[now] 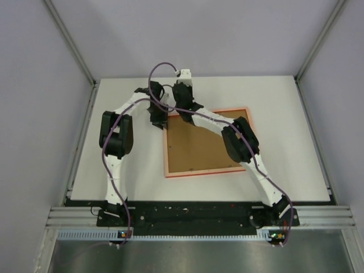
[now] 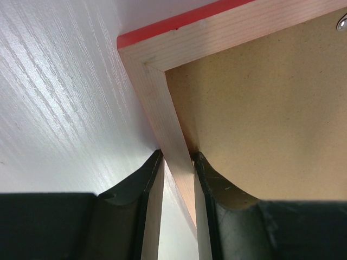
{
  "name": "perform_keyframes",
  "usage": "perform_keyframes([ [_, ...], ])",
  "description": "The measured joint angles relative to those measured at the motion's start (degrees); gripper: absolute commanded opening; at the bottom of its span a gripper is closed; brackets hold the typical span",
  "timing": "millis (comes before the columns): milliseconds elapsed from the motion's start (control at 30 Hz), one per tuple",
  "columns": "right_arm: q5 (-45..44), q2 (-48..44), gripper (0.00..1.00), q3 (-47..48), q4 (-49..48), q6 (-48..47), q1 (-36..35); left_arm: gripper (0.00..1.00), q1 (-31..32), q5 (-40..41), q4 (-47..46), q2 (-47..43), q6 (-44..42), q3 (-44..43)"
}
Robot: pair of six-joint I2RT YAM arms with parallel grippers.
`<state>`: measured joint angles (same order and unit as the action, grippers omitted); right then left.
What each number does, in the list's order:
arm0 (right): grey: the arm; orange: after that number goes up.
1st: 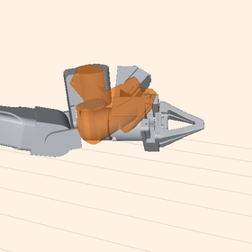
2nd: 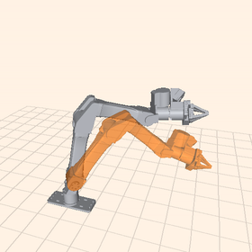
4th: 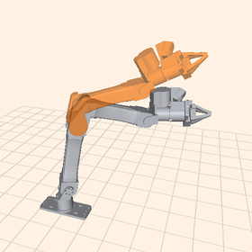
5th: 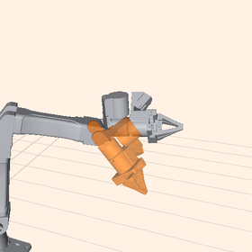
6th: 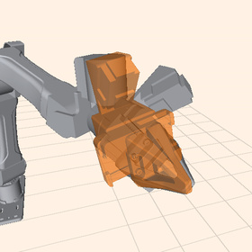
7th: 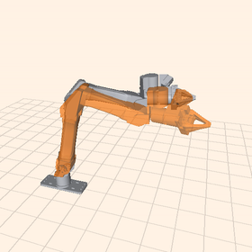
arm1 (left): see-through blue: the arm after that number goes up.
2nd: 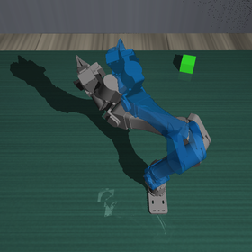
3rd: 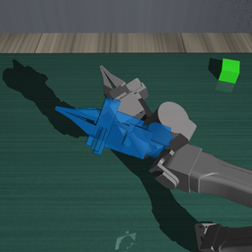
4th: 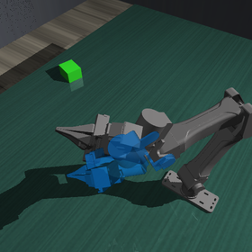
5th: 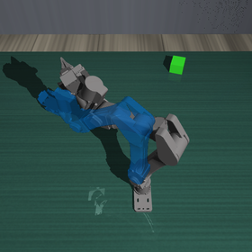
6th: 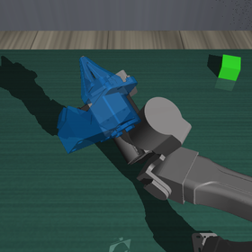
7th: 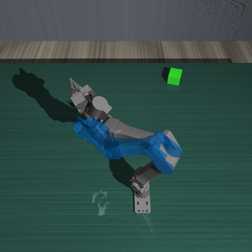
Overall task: Take the photo out of the frame
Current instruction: Release the photo frame item from the photo frame.
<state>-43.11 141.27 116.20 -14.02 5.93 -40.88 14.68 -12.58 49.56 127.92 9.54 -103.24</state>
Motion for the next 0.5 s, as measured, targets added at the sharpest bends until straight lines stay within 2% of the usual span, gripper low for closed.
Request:
perform_keyframes([
  [500, -2.8, -0.3, 0.00, -0.7, -0.4, -0.1, -0.3, 0.25, 0.0, 0.0, 0.0, 0.0, 0.1, 0.0],
])
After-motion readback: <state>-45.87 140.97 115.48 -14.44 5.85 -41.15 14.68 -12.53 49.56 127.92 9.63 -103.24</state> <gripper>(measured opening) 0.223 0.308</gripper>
